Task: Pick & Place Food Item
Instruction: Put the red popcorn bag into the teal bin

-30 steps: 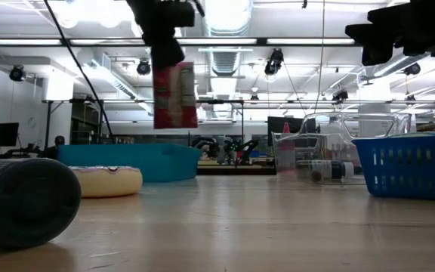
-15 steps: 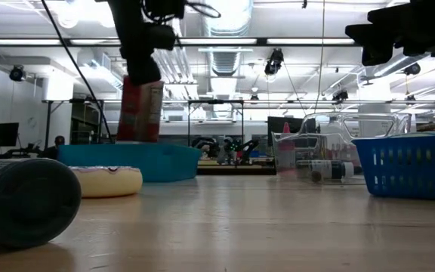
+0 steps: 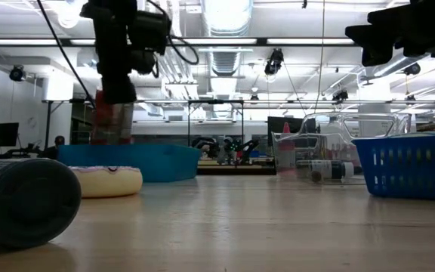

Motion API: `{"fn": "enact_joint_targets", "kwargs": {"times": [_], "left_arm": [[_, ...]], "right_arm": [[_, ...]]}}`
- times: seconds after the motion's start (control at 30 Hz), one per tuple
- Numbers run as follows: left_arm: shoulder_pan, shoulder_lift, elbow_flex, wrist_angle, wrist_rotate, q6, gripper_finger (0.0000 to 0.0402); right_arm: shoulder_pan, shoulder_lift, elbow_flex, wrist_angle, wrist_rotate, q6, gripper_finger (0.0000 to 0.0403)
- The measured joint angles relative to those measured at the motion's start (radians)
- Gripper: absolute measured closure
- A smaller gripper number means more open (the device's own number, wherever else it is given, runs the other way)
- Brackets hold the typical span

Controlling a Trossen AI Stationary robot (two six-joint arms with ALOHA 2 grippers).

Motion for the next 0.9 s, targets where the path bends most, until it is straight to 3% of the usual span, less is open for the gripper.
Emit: {"fn": "enact_joint_targets", "kwargs": {"times": [0.1, 0.43, 0.63, 0.9], "left_arm": [[0.008, 0.000, -0.021, 0.055, 0.061, 0.003, 0.0401], [0.013, 0.000, -0.101, 0.463, 0.358, 0.226, 0.0401], [0.032, 0.000, -0.119, 0.579, 0.564, 0.279, 0.0401], [0.056, 0.008, -0.125, 0.607, 0.656, 0.309, 0.0401]], "right_arm": [[0.000, 0.000, 0.000, 0.000, 0.000, 0.000, 0.0184], [0.000, 0.000, 0.000, 0.001, 0.000, 0.002, 0.0184], [0.000, 0.000, 0.000, 0.001, 0.000, 0.002, 0.0184], [0.000, 0.000, 0.000, 0.001, 0.000, 0.002, 0.0184]]}}
